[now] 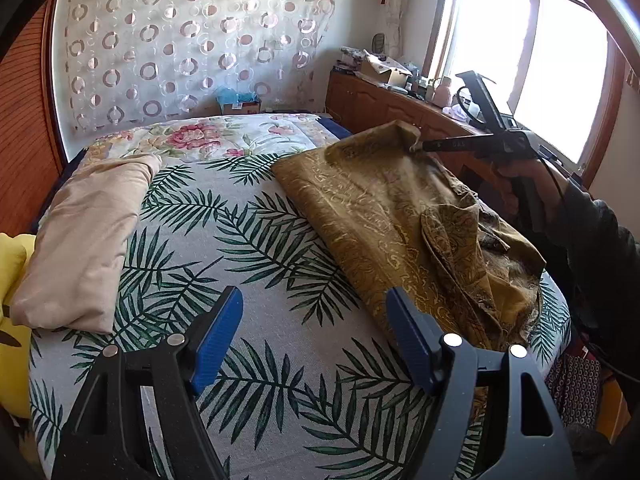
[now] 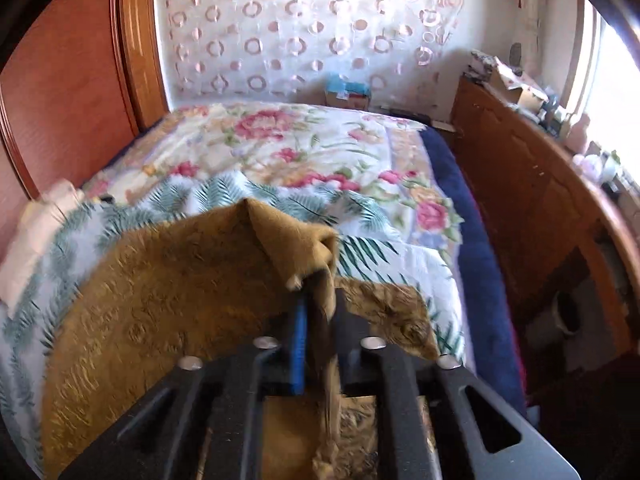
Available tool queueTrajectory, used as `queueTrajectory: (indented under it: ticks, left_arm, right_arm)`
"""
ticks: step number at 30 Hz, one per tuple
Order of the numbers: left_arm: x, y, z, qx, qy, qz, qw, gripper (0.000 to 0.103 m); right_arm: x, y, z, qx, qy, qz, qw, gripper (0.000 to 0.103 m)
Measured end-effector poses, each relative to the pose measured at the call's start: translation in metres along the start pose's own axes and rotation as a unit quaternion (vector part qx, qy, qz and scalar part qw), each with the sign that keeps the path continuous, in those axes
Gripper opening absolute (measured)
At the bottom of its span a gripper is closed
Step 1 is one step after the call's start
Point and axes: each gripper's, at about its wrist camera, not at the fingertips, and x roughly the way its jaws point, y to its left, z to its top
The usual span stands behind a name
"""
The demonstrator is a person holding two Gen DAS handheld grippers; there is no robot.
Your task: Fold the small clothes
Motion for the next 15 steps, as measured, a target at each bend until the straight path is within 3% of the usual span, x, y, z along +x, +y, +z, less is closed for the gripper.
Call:
queueTrajectory:
  ticks: [3,6,9,15]
  left_arm:
    - [0.001,-0.002,0.0,0.001,0.0,-0.002,1.0,0.075]
    - [0.002,-0.005,-0.001,0.002,0.0,-0.003,1.0,0.075]
    - [0.002,-0.007,-0.001,0.002,-0.001,-0.006,1.0,0.075]
    - [0.003,-0.012,0.0,0.007,0.001,-0.007,1.0,0.075]
  right_arm:
    - [-0.022,0.007,-0.007,-0.009,-0.026,0.0,1.0,0.028]
    - [-0.042,0.017,-0.02,-0.009,-0.04,0.033,0.999,0.042]
    - [-0.055,0.037,-0.037,-0.019,-0.034,0.074,0.997,0.047]
    - [-0.055,0.078,-0.071,-0.06,-0.01,0.108,0.992,0.051]
